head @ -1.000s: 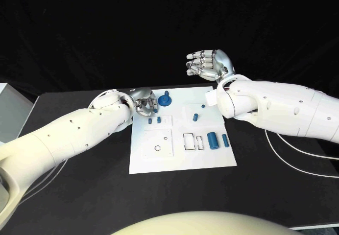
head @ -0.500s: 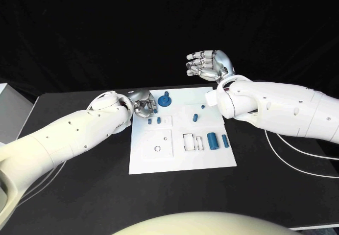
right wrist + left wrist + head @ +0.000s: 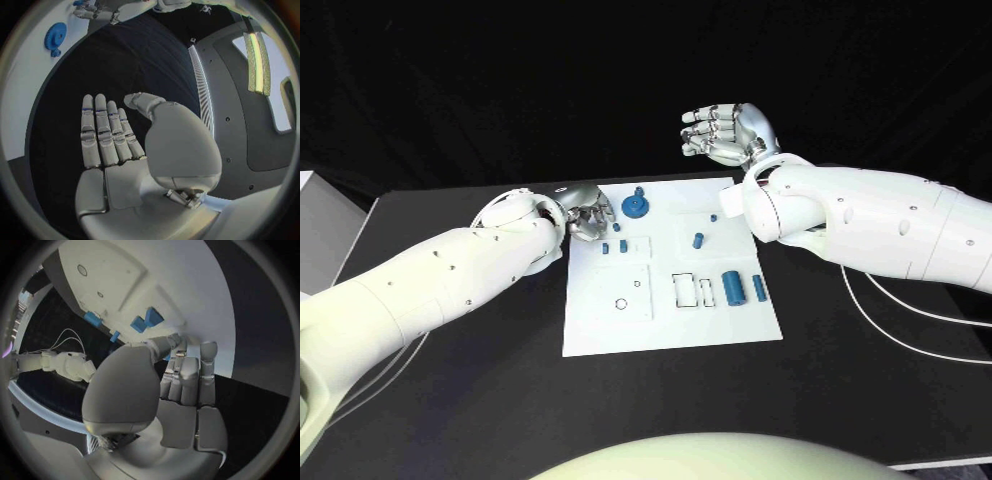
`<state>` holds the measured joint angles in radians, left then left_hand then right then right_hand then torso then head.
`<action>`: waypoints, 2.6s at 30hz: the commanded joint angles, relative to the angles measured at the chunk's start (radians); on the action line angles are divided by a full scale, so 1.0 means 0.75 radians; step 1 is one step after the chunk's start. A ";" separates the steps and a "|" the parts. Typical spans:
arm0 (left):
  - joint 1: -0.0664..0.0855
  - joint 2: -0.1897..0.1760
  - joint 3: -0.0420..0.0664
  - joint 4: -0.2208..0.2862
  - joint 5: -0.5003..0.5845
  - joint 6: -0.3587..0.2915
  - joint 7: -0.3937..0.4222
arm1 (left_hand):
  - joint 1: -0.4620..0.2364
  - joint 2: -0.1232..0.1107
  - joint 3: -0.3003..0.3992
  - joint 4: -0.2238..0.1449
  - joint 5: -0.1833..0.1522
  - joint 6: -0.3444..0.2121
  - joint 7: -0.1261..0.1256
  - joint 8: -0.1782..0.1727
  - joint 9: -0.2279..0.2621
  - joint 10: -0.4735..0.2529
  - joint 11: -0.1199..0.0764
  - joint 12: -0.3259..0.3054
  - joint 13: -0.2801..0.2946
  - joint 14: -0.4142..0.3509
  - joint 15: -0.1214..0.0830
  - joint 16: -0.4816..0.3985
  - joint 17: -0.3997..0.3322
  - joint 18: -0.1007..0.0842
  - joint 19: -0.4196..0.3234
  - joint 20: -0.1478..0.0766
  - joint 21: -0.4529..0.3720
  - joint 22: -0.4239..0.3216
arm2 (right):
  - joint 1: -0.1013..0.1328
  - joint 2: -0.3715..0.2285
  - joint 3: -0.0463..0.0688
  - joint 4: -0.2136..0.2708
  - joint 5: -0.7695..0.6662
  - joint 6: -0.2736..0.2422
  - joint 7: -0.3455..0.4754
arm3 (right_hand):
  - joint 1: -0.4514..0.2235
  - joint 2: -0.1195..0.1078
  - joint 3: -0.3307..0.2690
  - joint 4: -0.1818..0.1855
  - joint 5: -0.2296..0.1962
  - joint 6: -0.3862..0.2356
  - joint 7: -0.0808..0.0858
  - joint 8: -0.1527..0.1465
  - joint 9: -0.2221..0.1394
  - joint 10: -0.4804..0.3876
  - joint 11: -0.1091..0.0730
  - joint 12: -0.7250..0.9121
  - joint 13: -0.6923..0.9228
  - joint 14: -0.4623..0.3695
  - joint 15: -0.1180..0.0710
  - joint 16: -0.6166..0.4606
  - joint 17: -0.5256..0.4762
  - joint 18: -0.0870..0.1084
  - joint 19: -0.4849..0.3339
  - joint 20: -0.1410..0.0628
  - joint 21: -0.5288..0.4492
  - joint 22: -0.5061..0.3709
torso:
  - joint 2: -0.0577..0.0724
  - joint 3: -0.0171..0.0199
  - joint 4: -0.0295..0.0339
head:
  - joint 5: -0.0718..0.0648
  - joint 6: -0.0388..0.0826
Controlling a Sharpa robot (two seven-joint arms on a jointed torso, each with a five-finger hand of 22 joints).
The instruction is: Assemble the parts on the task board
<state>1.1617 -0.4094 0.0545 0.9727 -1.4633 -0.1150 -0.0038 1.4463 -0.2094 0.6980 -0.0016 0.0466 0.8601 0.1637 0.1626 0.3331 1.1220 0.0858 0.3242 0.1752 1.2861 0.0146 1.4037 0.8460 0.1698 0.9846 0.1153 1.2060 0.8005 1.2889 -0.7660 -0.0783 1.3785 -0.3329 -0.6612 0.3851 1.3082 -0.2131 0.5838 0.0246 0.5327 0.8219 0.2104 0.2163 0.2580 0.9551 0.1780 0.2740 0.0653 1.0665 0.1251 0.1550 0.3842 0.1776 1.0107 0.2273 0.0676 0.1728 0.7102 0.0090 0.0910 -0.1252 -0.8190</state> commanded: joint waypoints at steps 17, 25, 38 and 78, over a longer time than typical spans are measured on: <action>-0.005 -0.264 0.152 0.149 0.968 -0.013 0.189 | -0.042 -0.005 -0.049 0.066 0.006 0.055 0.035 0.048 -0.002 -0.125 0.050 0.010 -0.004 -0.357 0.046 -0.420 -0.580 0.021 -0.225 0.044 -0.241 -0.219 | -0.001 -0.122 0.000 -0.097 -0.938 0.422 -0.270 | 0.093 0.054 -0.152 -0.143 -0.184 0.256 -0.072 0.011 -0.015 0.351 -0.139 -0.110 0.004 0.590 -0.204 0.426 0.225 -0.002 0.413 -0.231 0.584 0.358 | -0.025 -0.0145 0.0118 | -0.049 0.033; -0.132 -0.409 0.262 0.374 1.335 0.127 0.324 | -0.076 -0.007 -0.155 0.141 0.006 0.061 0.023 0.069 -0.002 -0.105 0.039 0.061 0.009 -0.399 0.048 -0.488 -0.601 0.019 -0.218 0.054 -0.386 -0.319 | -0.024 -0.141 -0.007 -0.094 -1.472 0.453 -0.555 | 0.024 -0.005 -0.070 -0.083 -0.248 0.273 -0.078 -0.015 -0.007 0.374 -0.139 -0.227 0.007 0.597 -0.197 1.118 0.723 -0.032 0.510 -0.217 0.910 0.661 | -0.057 -0.0332 0.0206 | -0.069 0.029; -0.323 -0.543 0.389 0.630 1.579 0.168 0.380 | -0.002 -0.026 -0.235 0.294 0.006 0.034 0.035 0.097 -0.008 -0.103 0.077 -0.120 -0.104 -0.502 0.121 -1.122 -0.774 0.016 -0.200 0.138 -0.964 -0.709 | -0.070 -0.129 -0.017 -0.089 -1.820 0.484 -0.808 | 0.016 -0.075 -0.032 -0.029 -0.288 0.244 -0.074 -0.040 0.004 0.264 -0.117 -0.282 0.000 0.589 -0.175 1.377 0.929 -0.053 0.543 -0.197 1.068 0.828 | -0.088 -0.0653 0.0344 | -0.104 0.021; -0.403 -0.597 0.445 0.780 1.620 0.066 0.436 | 0.050 -0.015 -0.285 0.326 0.006 0.001 0.083 0.062 -0.036 -0.085 0.117 -0.307 -0.141 -0.453 0.161 -1.478 -0.776 0.020 -0.102 0.179 -1.272 -0.926 | -0.203 0.034 -0.022 -0.226 -1.783 0.494 -0.773 | 0.065 -0.061 -0.036 -0.001 -0.302 0.238 -0.059 -0.064 0.012 0.220 -0.103 -0.277 0.000 0.581 -0.163 1.480 0.986 -0.056 0.554 -0.184 1.112 0.874 | -0.088 -0.0809 0.0451 | -0.100 0.020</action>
<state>0.8596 -0.8577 0.3869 1.5565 -0.2583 -0.0574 0.3074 1.4786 -0.2217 0.4897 0.2427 0.0466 0.8558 0.2142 0.2106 0.3072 1.0599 0.1735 0.0928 0.0682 0.9402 0.1358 0.3006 0.2621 0.1693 0.9009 0.2467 0.2583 0.1070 1.1411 -0.7435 -0.0929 1.2105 -1.6824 -0.2850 -0.2168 1.3519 -0.2621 0.5551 0.0185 0.3021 0.9989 0.1624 0.1719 0.2663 1.1212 0.0981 0.0648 0.0657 1.4647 -0.0018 1.2596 1.1242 0.1467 1.4235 0.0860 0.9080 0.8296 0.6430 -0.0523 0.1259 -0.2010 -0.8035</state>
